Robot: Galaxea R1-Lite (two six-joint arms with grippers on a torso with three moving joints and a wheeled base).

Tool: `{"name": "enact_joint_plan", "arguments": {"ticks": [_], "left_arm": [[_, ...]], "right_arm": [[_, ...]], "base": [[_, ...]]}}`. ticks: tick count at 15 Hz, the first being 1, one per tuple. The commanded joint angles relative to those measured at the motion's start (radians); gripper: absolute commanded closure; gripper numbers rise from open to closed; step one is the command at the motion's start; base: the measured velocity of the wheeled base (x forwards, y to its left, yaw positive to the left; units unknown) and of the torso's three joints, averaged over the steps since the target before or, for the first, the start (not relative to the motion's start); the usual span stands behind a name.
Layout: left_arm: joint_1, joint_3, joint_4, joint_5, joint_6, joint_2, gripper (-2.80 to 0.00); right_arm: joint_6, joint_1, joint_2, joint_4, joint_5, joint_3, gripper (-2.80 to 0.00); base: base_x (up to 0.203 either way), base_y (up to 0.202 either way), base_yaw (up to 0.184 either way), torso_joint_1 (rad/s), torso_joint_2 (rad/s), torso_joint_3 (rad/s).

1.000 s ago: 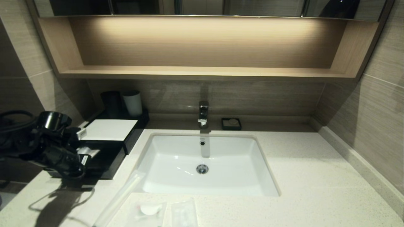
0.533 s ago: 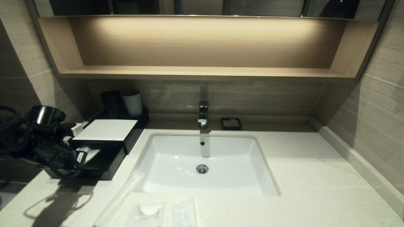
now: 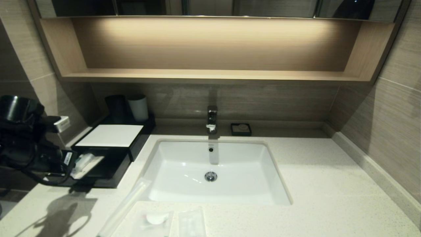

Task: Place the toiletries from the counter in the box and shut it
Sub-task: Open the drawer, then pick up the bathroom toiletry

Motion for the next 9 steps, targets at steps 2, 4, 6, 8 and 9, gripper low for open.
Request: {"name": "enact_joint_plan", "arguments": {"ticks": [2,4,6,8,9], "left_arm": [[-0.01,0.054,0.016,-0.101,0.006,-0.151,0.0],[-0.011,0.09,0.03,-0.146,0.028,-0.217,0.0],[-0.02,0.115,0.082,-0.188,0.079,-0.274,0.0],[-0.066,0.147,0.183,-0.252,0.149,-0.34,0.0],[-0.105,0.162,0.231,-0.261,0.181,-0.358,0.0]], "right_arm": [[0.001,0.0,0.0,0.0,0.0,0.002,0.0],[-0.001,0.0,0.0,0.0,0.0,0.002,0.0],[-0.001,0.0,0.0,0.0,0.0,0.002,0.0],[-0.001,0.0,0.0,0.0,0.0,0.002,0.0],[0.0,0.0,0.0,0.0,0.0,0.002,0.0]], "base": [[0.0,0.0,0.0,0.0,0.0,0.0],[0.0,0.0,0.0,0.0,0.0,0.0],[0.0,0.0,0.0,0.0,0.0,0.0],[0.0,0.0,0.0,0.0,0.0,0.0],[0.0,0.0,0.0,0.0,0.0,0.0]]}}
